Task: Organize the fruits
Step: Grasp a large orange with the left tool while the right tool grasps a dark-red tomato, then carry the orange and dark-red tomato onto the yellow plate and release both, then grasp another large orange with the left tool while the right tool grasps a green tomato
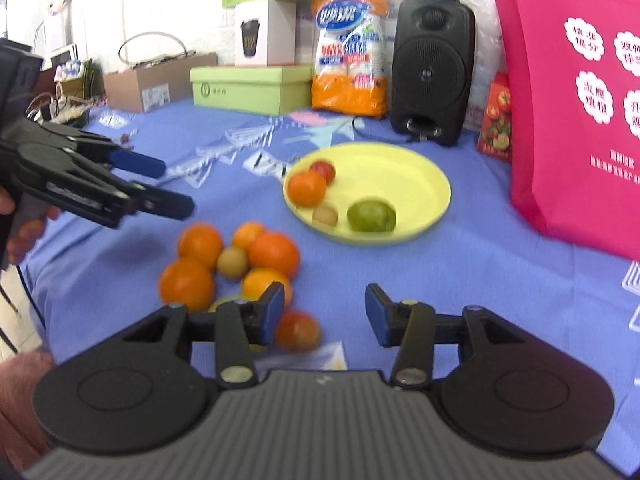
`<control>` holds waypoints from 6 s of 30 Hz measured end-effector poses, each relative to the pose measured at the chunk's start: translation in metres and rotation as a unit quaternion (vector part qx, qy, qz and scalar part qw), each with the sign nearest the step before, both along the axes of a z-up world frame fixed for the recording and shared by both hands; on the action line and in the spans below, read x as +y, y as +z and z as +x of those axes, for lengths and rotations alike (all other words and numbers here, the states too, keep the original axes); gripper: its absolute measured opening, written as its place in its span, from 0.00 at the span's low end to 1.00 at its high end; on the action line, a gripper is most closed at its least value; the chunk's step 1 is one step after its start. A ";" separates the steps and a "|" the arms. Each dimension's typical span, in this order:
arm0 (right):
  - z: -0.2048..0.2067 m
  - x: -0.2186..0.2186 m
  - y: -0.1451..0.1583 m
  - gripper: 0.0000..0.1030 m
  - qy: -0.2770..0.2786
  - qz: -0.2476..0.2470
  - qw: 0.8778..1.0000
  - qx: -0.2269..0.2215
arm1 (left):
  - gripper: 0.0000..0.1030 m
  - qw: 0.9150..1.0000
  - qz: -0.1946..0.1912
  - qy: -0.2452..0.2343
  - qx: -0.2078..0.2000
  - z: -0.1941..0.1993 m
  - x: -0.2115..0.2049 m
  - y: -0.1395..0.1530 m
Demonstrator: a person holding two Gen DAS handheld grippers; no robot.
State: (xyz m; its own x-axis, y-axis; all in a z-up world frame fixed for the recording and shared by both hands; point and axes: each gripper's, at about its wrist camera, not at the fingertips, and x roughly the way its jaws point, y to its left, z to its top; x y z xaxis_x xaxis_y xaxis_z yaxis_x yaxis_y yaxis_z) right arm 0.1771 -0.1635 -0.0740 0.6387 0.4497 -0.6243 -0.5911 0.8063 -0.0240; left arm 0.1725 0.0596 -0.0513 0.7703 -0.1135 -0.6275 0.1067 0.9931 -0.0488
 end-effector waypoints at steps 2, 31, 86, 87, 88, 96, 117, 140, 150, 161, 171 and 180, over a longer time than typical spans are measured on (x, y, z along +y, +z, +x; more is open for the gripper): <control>-0.007 -0.002 -0.004 0.43 0.003 -0.004 1.000 0.007 | 0.80 1.000 -0.003 0.002 0.002 -0.012 -0.001 0.000; -0.013 -0.002 -0.033 0.52 0.019 -0.031 0.999 0.007 | 0.54 0.998 -0.003 -0.044 0.037 -0.012 -0.059 -0.049; -0.028 0.003 -0.011 0.28 0.022 -0.027 0.999 -0.004 | 0.41 0.999 -0.002 -0.019 0.028 -0.032 -0.031 -0.005; -0.028 0.003 -0.009 0.28 0.021 -0.026 0.999 -0.005 | 0.41 0.999 -0.004 -0.019 0.026 -0.031 -0.030 -0.004; -0.028 0.002 -0.008 0.28 0.020 -0.026 0.999 -0.008 | 0.41 1.000 -0.006 -0.019 0.024 -0.030 -0.028 -0.002; -0.015 0.009 0.005 0.28 0.025 -0.027 0.999 -0.028 | 0.41 1.000 -0.011 -0.022 0.004 -0.010 -0.021 0.014; 0.124 0.020 0.008 0.28 -0.043 0.002 0.998 -0.041 | 0.41 0.997 0.000 -0.065 0.040 0.180 -0.048 -0.013; 0.089 -0.005 0.014 0.45 -0.059 0.022 0.997 -0.042 | 0.77 1.000 -0.013 -0.008 -0.011 0.096 -0.010 0.015; 0.035 0.000 -0.007 0.45 -0.029 -0.014 0.999 -0.009 | 0.77 0.999 -0.032 0.013 0.014 0.028 0.010 -0.005; -0.013 0.021 -0.020 0.53 0.052 -0.042 0.998 0.004 | 0.77 0.999 -0.029 -0.013 0.043 0.012 -0.010 -0.032; -0.017 0.039 -0.028 0.57 0.080 -0.048 0.996 0.009 | 0.77 0.999 -0.006 -0.008 0.051 0.026 -0.019 -0.051; -0.005 0.047 -0.035 0.63 0.071 -0.028 0.997 0.015 | 0.41 0.998 -0.012 -0.039 0.052 0.036 -0.022 -0.053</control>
State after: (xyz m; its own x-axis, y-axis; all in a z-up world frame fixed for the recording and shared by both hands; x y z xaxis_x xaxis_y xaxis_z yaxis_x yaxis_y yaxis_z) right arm 0.1717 -0.1166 -0.1090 0.5517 0.4970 -0.6698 -0.6997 0.7129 -0.0473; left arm 0.2089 0.0373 -0.1044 0.6895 -0.1855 -0.7002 0.1758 0.9806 -0.0867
